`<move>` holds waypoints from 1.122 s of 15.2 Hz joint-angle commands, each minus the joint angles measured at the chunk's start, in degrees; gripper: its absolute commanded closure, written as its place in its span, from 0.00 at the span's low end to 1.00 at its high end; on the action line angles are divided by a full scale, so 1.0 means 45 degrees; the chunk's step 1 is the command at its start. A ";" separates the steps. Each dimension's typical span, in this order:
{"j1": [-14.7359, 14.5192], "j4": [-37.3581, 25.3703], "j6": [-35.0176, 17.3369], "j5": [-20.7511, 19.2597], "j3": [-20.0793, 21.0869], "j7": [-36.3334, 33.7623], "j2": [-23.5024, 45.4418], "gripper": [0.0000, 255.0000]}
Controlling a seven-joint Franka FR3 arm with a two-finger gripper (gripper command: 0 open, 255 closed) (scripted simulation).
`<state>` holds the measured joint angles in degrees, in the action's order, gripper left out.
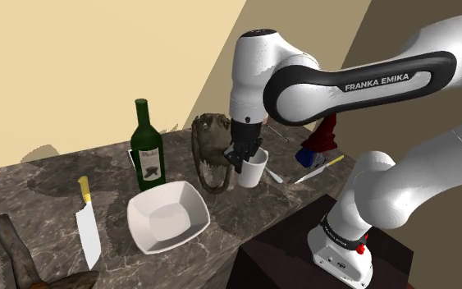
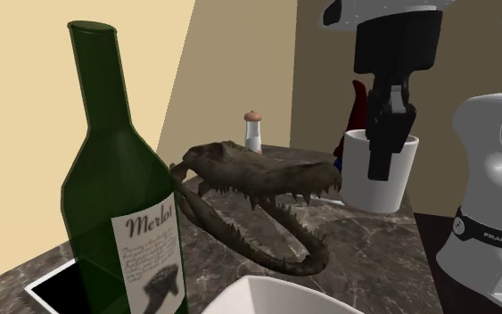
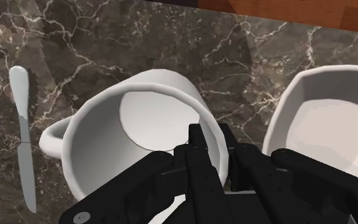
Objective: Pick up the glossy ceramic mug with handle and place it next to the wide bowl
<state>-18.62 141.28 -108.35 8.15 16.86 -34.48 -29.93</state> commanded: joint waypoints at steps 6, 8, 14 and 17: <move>-0.0032 0.0972 -0.1328 0.0089 0.0186 -0.0034 0.0347 1.00; -0.0033 0.1214 -0.1714 0.0106 0.0241 -0.0046 0.0492 1.00; -0.0021 0.1879 -0.2908 0.0134 0.0414 -0.0096 0.1025 1.00; -0.0005 0.2176 -0.3525 0.0132 0.0505 -0.0132 0.1349 1.00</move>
<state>-18.71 150.72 -123.10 8.80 18.96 -34.99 -24.57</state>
